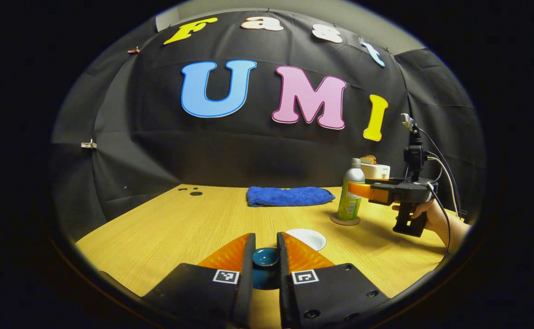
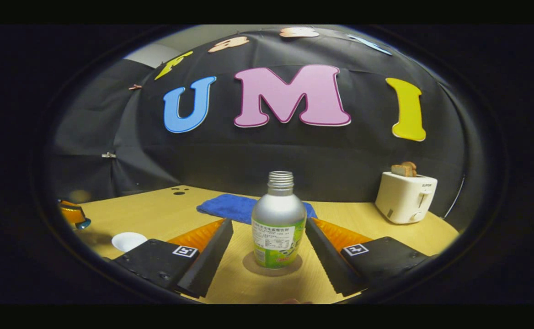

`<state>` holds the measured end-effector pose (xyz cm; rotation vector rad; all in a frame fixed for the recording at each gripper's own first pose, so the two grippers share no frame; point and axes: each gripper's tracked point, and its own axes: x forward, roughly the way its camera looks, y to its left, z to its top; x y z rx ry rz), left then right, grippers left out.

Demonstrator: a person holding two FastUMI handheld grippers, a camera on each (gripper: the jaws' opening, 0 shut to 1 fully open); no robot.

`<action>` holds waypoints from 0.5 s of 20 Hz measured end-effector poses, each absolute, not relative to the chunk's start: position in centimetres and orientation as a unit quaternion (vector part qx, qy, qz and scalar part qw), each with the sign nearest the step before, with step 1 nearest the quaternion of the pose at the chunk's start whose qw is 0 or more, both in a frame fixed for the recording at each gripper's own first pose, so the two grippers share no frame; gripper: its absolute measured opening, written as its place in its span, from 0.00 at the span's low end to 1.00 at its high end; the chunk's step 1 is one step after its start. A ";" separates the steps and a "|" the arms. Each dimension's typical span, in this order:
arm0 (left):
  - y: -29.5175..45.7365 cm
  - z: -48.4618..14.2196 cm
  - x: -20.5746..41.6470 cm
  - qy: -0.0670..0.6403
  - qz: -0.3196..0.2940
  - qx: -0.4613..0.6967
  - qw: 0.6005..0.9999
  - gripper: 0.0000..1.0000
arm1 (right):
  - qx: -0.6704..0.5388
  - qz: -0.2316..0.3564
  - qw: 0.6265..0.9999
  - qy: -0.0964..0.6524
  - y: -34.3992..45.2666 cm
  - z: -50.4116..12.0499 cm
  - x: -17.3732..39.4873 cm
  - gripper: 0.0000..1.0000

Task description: Open the teacup lid with one hand, grasp the water bottle and pour water into the teacup with the other hand; after pouring, place the water bottle on the coaster and then close the teacup lid.

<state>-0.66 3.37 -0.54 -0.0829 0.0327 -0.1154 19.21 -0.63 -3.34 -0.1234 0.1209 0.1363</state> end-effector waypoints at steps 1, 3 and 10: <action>3.2 -0.2 -0.7 0.012 -0.059 -0.039 0.997 0.28 | -0.069 0.060 0.994 0.058 -1.2 -3.1 18.5 0.98; 2.6 0.5 -0.5 0.005 -0.066 -0.036 0.997 0.28 | -0.073 0.045 0.995 0.057 -2.4 -3.3 17.0 0.96; -0.2 1.7 2.2 -0.005 -0.097 -0.036 0.995 0.28 | -0.001 0.051 0.997 0.065 -3.2 -2.1 10.7 0.96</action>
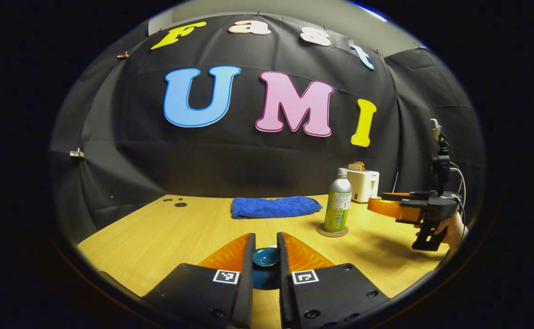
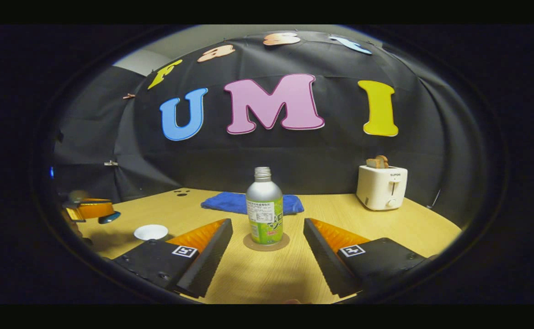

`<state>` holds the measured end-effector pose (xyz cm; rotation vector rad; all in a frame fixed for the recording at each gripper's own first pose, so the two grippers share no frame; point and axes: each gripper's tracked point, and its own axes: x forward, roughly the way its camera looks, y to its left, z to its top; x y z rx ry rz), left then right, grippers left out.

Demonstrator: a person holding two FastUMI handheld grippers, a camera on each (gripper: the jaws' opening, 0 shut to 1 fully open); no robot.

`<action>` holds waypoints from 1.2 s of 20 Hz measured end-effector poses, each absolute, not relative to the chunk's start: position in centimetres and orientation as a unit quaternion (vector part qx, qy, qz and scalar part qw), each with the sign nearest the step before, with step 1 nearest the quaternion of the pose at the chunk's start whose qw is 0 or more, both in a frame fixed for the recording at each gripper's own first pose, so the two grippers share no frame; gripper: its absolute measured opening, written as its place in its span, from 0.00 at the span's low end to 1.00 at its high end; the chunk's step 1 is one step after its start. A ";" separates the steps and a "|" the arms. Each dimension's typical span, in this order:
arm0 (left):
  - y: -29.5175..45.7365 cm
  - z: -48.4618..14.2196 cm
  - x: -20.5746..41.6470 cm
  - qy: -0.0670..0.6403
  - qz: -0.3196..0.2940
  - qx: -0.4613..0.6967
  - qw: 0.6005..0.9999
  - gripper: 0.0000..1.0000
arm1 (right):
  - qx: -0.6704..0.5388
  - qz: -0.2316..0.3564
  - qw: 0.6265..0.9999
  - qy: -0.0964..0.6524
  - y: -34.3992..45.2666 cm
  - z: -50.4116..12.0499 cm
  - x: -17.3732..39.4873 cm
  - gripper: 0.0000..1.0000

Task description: Open the teacup lid with one hand, grasp the water bottle and pour water into the teacup with the other hand; after pouring, place the water bottle on the coaster and then close the teacup lid.

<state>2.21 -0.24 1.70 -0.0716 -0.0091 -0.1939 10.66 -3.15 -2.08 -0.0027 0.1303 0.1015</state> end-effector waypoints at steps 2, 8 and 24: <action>-0.9 1.4 3.6 0.002 -0.102 -0.035 0.994 0.28 | 0.003 0.040 0.997 0.059 -4.1 -1.5 9.7 0.96; -3.4 -0.6 6.6 0.034 -0.123 -0.033 0.991 0.28 | 0.021 0.023 0.998 0.058 -6.0 -1.3 7.5 0.99; -4.5 -3.3 9.2 0.078 -0.124 -0.024 0.989 0.29 | 0.037 0.034 0.993 0.110 -5.2 -5.4 7.0 0.99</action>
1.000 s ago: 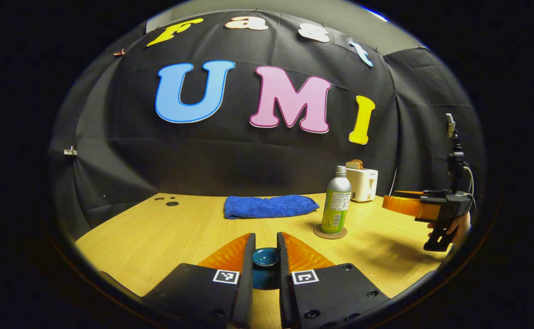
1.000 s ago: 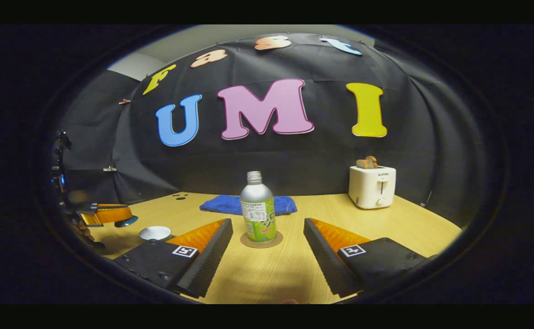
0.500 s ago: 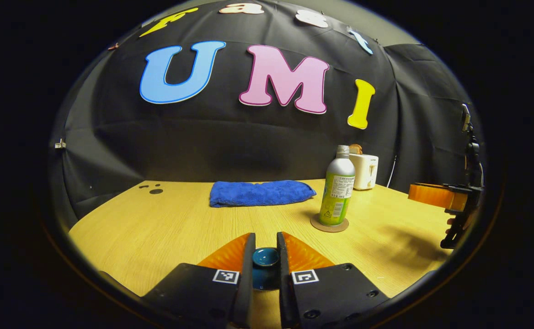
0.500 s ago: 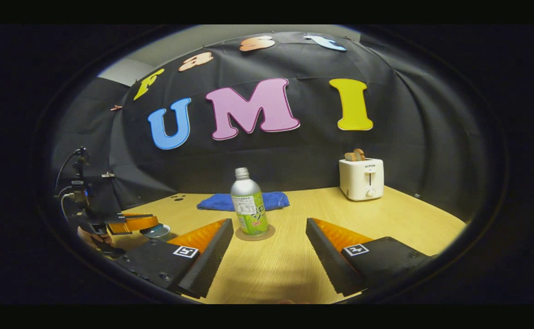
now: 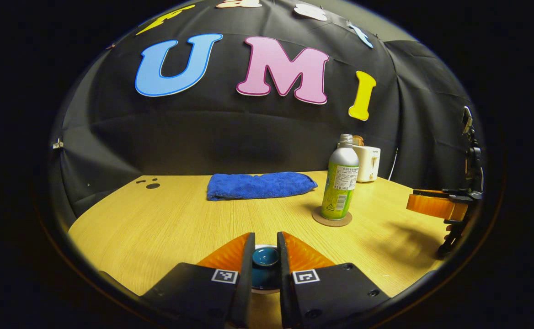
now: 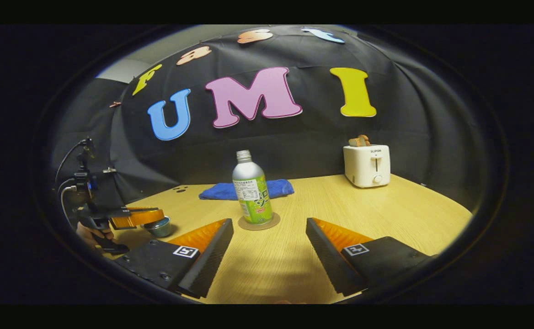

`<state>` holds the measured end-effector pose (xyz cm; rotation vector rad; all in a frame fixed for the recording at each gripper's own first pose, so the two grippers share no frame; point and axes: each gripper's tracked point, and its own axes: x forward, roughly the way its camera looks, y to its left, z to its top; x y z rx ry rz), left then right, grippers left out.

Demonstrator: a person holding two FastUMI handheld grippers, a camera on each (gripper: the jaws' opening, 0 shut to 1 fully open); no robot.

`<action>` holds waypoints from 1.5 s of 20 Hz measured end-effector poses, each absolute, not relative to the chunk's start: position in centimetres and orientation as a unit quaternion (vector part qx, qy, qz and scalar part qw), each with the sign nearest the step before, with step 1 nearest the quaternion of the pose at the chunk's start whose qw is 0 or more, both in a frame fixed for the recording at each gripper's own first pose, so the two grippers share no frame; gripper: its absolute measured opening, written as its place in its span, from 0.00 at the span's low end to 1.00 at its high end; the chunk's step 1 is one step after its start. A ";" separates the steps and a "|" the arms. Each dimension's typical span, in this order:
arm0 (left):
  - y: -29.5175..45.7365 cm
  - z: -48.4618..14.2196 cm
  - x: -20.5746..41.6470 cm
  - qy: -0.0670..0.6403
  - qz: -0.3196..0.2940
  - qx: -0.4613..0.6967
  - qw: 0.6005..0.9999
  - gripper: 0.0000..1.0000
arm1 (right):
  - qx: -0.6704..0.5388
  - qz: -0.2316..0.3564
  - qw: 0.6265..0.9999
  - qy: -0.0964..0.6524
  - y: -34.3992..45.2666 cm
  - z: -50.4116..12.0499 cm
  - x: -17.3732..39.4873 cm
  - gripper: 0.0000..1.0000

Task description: Open the teacup lid with one hand, grasp the water bottle and pour water into the teacup with the other hand; after pouring, place the water bottle on the coaster and then close the teacup lid.

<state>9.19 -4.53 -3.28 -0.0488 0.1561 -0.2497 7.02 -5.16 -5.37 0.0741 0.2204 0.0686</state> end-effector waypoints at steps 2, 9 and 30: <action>-4.5 -3.4 9.2 0.077 -0.123 -0.025 0.989 0.30 | 0.033 0.039 0.993 0.110 -4.7 -5.4 7.0 0.99; -4.5 -2.9 8.9 0.070 -0.119 -0.030 0.990 0.35 | 0.021 0.051 0.992 0.116 -3.6 -5.9 6.8 0.99; -2.8 6.2 -1.6 -0.088 -0.029 -0.045 0.995 0.88 | -0.013 0.049 0.997 0.057 -0.9 -0.8 1.4 0.99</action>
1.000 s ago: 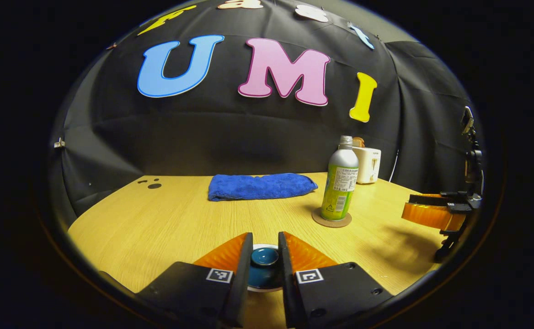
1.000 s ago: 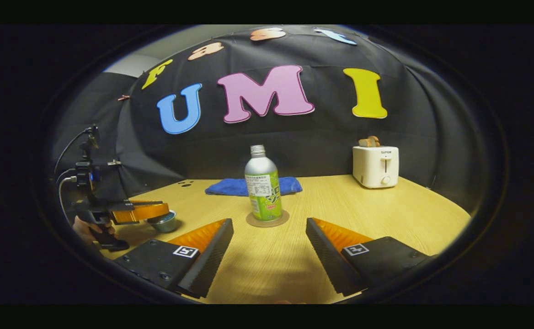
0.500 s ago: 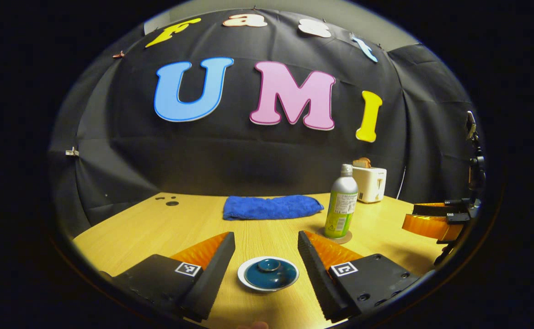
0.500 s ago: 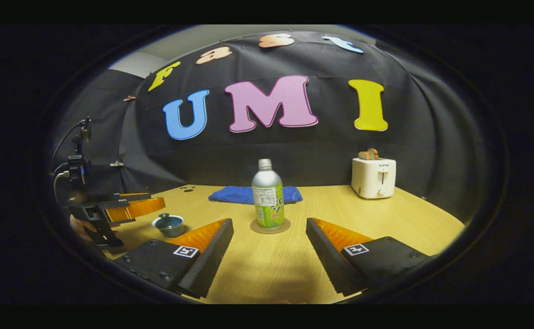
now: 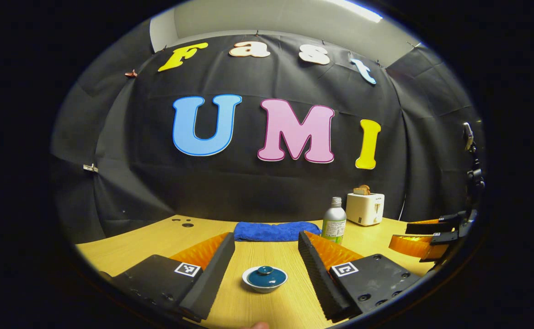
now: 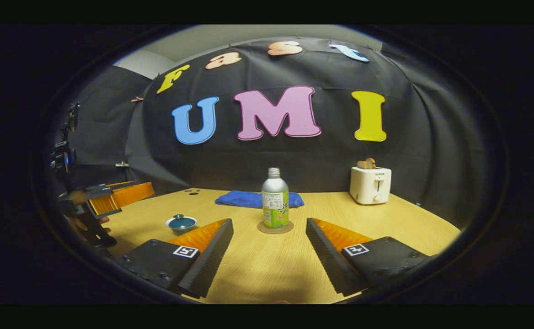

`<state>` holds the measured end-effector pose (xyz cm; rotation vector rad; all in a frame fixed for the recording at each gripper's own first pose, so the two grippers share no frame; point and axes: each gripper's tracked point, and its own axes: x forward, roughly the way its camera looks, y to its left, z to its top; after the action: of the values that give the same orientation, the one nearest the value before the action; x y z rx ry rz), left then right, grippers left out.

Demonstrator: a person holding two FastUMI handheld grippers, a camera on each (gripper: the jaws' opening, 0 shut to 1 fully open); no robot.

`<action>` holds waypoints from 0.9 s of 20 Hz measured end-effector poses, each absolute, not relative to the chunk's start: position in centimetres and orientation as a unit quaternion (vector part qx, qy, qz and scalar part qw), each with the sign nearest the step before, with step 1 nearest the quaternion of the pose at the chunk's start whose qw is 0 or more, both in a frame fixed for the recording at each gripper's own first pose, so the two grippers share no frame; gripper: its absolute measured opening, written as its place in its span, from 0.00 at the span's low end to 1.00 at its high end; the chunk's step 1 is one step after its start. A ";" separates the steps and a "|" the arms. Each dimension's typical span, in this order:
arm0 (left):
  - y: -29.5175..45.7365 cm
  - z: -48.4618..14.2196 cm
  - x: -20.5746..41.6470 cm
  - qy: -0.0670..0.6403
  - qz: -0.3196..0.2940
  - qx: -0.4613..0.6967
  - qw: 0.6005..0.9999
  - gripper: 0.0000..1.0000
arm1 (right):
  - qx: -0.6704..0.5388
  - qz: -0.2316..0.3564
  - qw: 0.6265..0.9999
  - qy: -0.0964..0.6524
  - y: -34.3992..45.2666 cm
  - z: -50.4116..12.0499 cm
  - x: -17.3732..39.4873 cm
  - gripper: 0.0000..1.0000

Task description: Open the teacup lid with one hand, grasp the water bottle and pour water into the teacup with the other hand; after pouring, place the water bottle on the coaster and then close the teacup lid.

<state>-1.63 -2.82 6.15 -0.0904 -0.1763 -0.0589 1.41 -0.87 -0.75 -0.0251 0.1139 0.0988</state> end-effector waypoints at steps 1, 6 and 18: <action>-2.7 5.8 -1.9 -0.087 -0.026 -0.051 0.995 0.87 | -0.015 0.047 0.997 0.054 -0.9 -0.7 0.9 0.99; -2.3 4.8 -2.8 -0.078 -0.016 -0.065 0.995 0.88 | -0.035 0.030 0.998 0.040 -1.1 -0.8 -1.0 0.99; -3.3 4.1 -2.1 -0.065 -0.018 -0.054 0.996 0.89 | -0.025 0.032 0.998 0.050 -1.3 -1.5 -0.5 0.99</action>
<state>-2.07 -3.26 4.06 -0.1079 -0.1296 -0.0360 -0.51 -1.27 -1.50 -0.0502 0.1006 0.0636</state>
